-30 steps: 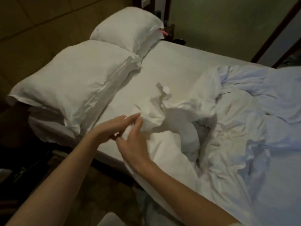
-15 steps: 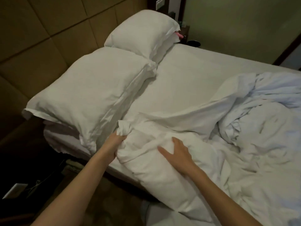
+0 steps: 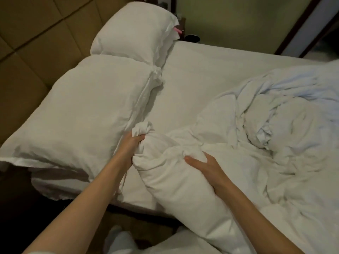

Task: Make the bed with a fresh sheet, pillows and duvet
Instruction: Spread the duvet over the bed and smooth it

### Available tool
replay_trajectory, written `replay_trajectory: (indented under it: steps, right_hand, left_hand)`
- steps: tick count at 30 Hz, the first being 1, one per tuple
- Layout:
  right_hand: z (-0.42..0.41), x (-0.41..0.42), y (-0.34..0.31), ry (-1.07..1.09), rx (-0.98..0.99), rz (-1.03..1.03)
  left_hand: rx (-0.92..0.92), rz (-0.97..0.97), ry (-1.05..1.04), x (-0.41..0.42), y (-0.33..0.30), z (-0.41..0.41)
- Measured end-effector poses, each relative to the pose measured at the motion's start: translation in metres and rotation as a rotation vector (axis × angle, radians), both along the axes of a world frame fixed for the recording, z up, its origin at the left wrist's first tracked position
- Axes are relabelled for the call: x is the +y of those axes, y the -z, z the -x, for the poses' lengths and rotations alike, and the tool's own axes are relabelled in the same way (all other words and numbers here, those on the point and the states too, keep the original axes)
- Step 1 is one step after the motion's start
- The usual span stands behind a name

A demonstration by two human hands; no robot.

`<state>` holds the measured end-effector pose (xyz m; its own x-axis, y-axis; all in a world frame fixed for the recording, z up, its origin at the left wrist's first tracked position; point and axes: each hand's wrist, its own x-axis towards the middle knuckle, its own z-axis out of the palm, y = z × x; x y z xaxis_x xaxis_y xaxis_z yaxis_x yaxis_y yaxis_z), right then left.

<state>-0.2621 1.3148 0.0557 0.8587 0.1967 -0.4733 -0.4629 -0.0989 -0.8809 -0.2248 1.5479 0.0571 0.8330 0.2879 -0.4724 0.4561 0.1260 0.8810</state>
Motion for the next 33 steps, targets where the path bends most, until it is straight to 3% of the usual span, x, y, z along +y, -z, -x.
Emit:
replay_trajectory:
  steps: [3, 8, 12, 16, 18, 21, 27, 30, 33]
  right_hand:
    - [0.024, 0.030, -0.012, 0.138, -0.097, -0.074]
    - [0.082, 0.101, 0.002, 0.208, -0.136, 0.064]
    - [0.140, 0.166, 0.032, -0.043, -0.092, 0.261]
    - [0.187, 0.196, 0.082, -0.591, 0.223, 0.437]
    - [0.193, 0.191, 0.086, -0.733, 0.329, 0.434]
    - [0.178, 0.171, 0.082, -0.483, 0.303, 0.466]
    - [0.080, 0.128, 0.049, 0.043, 0.050, 0.812]
    - [0.022, 0.136, 0.022, 0.061, -0.054, 0.863]
    - [-0.025, 0.155, 0.022, -0.100, 0.021, 0.902]
  left_hand:
    - [-0.063, -0.055, 0.155, 0.021, -0.010, -0.014]
    - [-0.149, -0.121, 0.469, 0.056, -0.021, -0.018]
    - [-0.147, -0.132, 0.613, 0.081, -0.006, 0.004]
    - [0.015, -0.011, 0.555, 0.099, 0.018, 0.022]
    - [0.075, 0.018, 0.545, 0.104, 0.026, 0.029]
    - [0.083, 0.039, 0.578, 0.110, 0.033, 0.038]
    - [0.023, -0.135, 0.787, 0.112, 0.040, 0.050]
    - [-0.002, -0.232, 0.922, 0.105, 0.039, 0.052]
    - [-0.046, -0.326, 1.077, 0.094, 0.037, 0.055]
